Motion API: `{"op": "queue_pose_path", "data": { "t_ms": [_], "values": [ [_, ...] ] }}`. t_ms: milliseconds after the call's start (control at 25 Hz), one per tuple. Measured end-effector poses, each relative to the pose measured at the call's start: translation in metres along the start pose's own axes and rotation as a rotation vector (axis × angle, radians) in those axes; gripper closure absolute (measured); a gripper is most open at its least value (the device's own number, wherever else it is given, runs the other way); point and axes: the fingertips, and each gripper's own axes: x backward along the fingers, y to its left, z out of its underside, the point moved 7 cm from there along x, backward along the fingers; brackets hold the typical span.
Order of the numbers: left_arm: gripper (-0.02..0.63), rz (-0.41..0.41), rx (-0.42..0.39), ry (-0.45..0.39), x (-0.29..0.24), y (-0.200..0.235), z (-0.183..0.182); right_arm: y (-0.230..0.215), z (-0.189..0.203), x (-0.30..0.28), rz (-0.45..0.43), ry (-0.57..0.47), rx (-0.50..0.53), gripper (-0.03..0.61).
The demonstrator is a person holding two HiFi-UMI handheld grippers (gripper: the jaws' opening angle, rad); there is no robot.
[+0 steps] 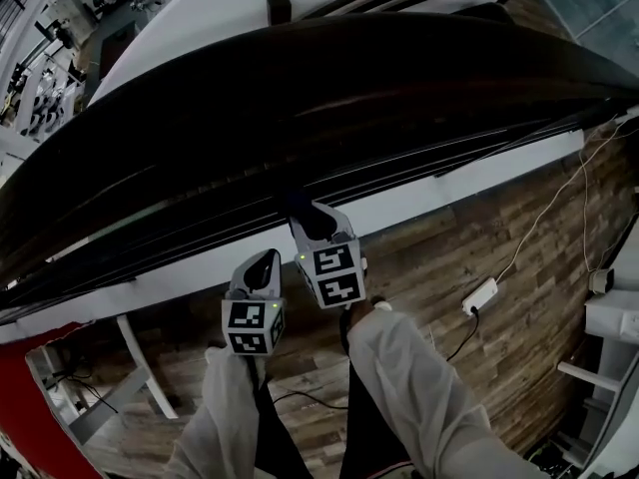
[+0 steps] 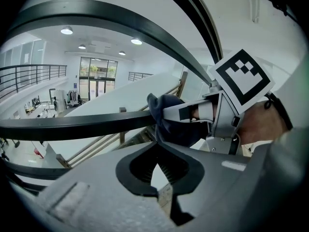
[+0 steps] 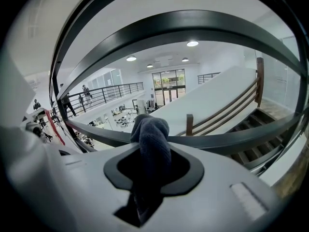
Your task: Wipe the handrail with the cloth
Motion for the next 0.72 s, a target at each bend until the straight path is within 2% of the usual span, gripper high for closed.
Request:
{"op": "queue_pose_path", "data": {
  "t_ms": [280,720],
  "values": [
    [0.612,0.041,0.017,0.001,-0.033,-0.038,0.001,-0.047,0.003,0.012,0.034,0.006,-0.041,0.486],
    [0.611,0.109,-0.016,-0.002,-0.087,-0.102,-0.021,-0.132,0.009,0.036,0.104,0.012,-0.069,0.486]
  ]
}}
